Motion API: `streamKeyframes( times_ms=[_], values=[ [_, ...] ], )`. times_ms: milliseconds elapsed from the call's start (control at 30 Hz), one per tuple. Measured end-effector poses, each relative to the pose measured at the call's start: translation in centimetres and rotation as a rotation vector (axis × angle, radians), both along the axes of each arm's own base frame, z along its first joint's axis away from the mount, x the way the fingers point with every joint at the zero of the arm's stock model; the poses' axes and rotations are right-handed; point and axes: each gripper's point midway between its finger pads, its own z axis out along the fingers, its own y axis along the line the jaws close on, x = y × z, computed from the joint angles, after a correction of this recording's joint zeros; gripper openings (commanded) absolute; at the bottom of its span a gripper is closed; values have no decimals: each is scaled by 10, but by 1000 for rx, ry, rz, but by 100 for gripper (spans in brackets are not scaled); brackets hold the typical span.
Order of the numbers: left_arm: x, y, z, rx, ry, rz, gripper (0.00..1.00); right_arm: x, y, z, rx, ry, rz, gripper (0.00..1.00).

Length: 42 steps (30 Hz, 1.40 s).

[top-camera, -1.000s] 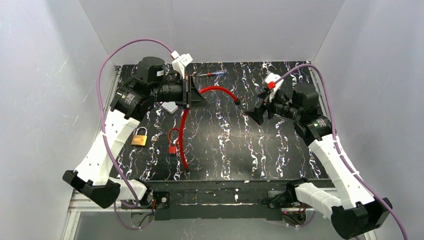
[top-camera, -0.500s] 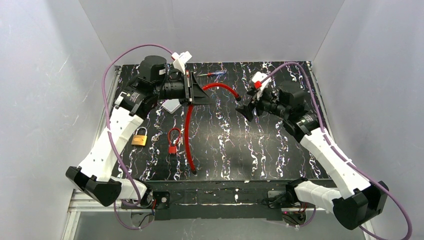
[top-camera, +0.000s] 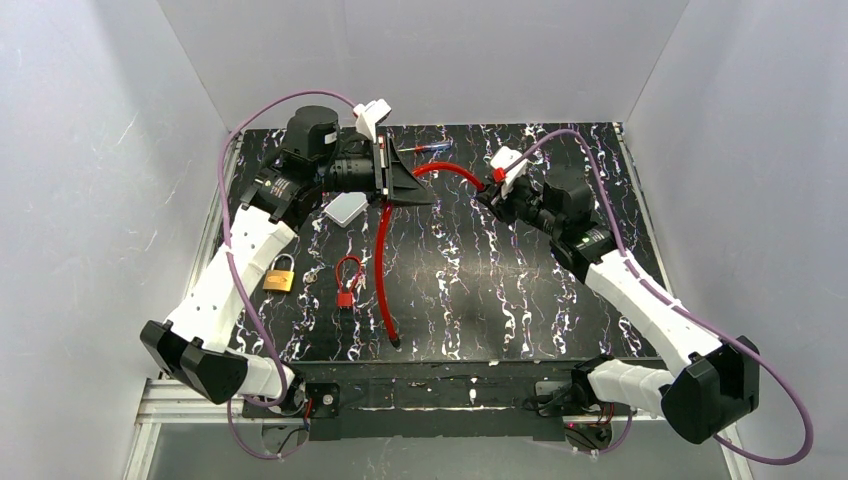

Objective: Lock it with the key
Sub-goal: Lock the lock.

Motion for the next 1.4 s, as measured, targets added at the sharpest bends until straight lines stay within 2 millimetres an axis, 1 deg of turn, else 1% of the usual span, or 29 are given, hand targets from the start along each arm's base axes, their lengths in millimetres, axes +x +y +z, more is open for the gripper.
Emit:
streamKeyframes(
  times_ms=[100,167,267,400,467,500,533,567,600,667,700,733,767,833,900,967,1067,1200,1400],
  values=[
    [-1,1,-2,7,-24,-15,0,-1,0,-3,-9,-2,8,11],
    [-2,2,-3,16,-58,-27,0,-5,3,-5,-17,-1,35,7],
    [-3,4,-6,34,-126,-47,0,-19,7,-12,-21,42,106,1],
    [-12,15,-8,78,-285,-95,0,-52,17,-17,-1,125,255,1],
    [-21,23,-10,110,-384,-127,0,-75,24,-19,23,189,358,1],
    [-25,29,-15,147,-456,-155,0,-89,26,-20,41,241,418,16],
    [-27,32,-18,168,-494,-170,0,-103,28,-21,59,295,469,44],
    [-28,35,-23,191,-526,-189,0,-110,29,-22,79,344,483,64],
    [-29,36,-26,199,-527,-196,0,-113,28,-21,92,384,473,77],
    [-29,37,-26,201,-515,-190,0,-109,25,-11,96,395,436,91],
    [-27,37,-27,204,-498,-177,0,-101,21,2,84,370,392,98],
    [-23,37,-27,212,-482,-152,0,-91,16,18,70,341,343,98],
    [-21,36,-29,218,-470,-141,0,-83,12,28,56,333,308,98],
    [-16,35,-31,224,-454,-127,0,-75,7,32,33,350,269,98],
    [-12,33,-33,225,-432,-115,0,-63,2,35,43,369,183,98],
    [-8,31,-36,225,-406,-105,0,-58,-3,36,52,375,125,98],
    [-5,29,-38,217,-362,-95,0,-58,-7,41,55,350,114,98],
    [-4,25,-34,182,-328,-100,0,-61,-3,52,42,295,175,98],
    [-7,19,-25,125,-308,-124,0,-62,5,53,36,270,226,89]
  ],
)
